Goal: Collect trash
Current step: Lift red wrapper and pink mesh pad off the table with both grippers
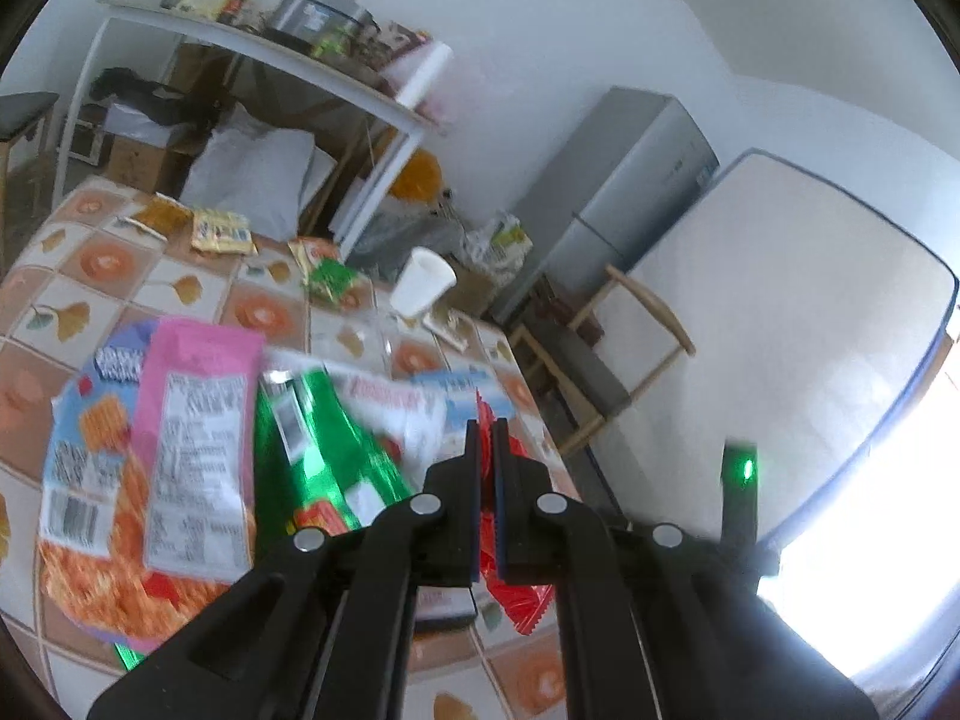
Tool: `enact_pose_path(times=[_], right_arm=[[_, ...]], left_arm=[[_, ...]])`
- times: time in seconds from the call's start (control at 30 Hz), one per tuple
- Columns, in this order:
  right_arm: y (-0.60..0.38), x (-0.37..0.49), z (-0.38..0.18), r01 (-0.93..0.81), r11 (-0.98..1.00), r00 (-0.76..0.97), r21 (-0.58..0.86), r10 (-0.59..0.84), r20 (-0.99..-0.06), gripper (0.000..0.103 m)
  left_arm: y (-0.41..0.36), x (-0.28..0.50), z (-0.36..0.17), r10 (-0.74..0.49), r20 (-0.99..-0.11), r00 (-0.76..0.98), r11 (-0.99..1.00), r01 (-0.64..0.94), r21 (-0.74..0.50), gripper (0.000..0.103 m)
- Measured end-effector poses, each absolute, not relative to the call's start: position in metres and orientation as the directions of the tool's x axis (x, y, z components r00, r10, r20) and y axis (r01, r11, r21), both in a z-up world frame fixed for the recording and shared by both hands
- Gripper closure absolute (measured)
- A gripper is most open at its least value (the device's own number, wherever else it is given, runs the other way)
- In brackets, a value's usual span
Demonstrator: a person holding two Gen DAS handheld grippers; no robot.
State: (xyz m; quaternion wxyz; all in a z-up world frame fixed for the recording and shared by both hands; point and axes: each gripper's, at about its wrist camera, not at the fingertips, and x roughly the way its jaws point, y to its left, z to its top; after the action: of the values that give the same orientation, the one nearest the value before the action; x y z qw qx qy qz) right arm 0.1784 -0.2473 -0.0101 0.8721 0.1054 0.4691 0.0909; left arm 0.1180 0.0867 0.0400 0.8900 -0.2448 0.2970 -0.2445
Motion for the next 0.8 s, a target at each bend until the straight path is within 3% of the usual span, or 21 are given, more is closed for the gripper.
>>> enact_pose_path(times=[0.17, 0.23, 0.33, 0.47, 0.7, 0.8], right_arm=[[-0.255, 0.218, -0.011, -0.078, 0.971, 0.557, 0.226, 0.23, -0.798, 0.014], [-0.258, 0.236, -0.019, -0.063, 0.968, 0.547, 0.244, 0.238, -0.803, 0.031], [-0.254, 0.271, -0.041, -0.028, 0.966, 0.492, 0.258, 0.238, -0.838, 0.047], [-0.257, 0.283, -0.067, 0.043, 0.97, 0.407, 0.239, 0.202, -0.891, 0.064], [-0.276, 0.227, -0.059, 0.061, 0.963, 0.386, 0.261, 0.219, -0.896, 0.065], [-0.279, 0.201, -0.055, 0.045, 0.96, 0.37, 0.278, 0.242, -0.897, 0.06]], left_arm=[[0.067, 0.097, 0.023, -0.61, -0.442, 0.658, 0.764, 0.341, -0.547, 0.101], [0.057, 0.09, 0.015, -0.624, -0.459, 0.633, 0.761, 0.359, -0.54, 0.101], [0.043, 0.081, 0.006, -0.642, -0.475, 0.602, 0.754, 0.38, -0.536, 0.101], [0.028, 0.075, -0.003, -0.646, -0.498, 0.579, 0.757, 0.397, -0.519, 0.1], [0.02, 0.075, -0.014, -0.655, -0.51, 0.557, 0.751, 0.406, -0.52, 0.101], [0.022, 0.078, -0.016, -0.654, -0.511, 0.557, 0.751, 0.403, -0.523, 0.101]])
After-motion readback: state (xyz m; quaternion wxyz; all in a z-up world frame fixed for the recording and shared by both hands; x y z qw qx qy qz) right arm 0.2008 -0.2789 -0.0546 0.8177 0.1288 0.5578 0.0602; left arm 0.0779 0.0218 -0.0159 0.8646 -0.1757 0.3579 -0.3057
